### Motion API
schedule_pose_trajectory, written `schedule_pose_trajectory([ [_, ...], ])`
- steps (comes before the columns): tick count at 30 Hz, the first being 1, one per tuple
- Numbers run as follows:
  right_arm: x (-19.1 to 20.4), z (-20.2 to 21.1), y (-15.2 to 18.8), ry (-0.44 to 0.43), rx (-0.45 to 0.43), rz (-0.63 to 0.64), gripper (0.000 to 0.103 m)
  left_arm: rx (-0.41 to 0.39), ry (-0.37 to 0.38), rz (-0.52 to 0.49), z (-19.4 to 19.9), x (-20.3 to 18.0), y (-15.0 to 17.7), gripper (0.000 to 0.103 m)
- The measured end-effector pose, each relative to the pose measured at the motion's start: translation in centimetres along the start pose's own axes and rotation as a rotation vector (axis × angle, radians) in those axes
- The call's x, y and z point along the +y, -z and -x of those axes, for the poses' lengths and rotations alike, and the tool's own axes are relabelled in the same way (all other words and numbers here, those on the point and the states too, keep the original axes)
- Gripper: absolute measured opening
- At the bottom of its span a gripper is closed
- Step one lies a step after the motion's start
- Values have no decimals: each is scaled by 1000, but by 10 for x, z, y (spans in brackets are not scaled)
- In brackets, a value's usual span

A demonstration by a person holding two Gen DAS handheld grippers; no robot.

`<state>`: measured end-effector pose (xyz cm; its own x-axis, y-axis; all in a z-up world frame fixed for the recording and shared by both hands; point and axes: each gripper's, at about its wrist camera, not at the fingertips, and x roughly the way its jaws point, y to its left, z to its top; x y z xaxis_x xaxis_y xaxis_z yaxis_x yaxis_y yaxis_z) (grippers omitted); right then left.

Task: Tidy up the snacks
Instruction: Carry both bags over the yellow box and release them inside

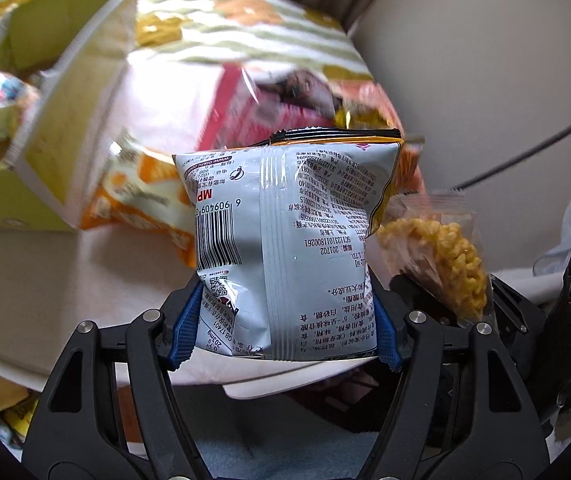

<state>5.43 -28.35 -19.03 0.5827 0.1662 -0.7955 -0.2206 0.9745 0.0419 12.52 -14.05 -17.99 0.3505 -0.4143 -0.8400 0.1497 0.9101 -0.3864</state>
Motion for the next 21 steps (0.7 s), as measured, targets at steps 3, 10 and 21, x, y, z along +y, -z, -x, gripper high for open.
schedule_pose_trajectory([
  [3, 8, 7, -16, -23, -18, 26, 31, -51, -13, 32, 21, 7, -11, 67],
  [10, 42, 12, -75, -88, -67, 111, 31, -190, -60, 96, 77, 48, -38, 67],
  [21, 129, -21, -170, -156, -133, 150, 31, -272, -106, 136, 132, 158, -111, 67],
])
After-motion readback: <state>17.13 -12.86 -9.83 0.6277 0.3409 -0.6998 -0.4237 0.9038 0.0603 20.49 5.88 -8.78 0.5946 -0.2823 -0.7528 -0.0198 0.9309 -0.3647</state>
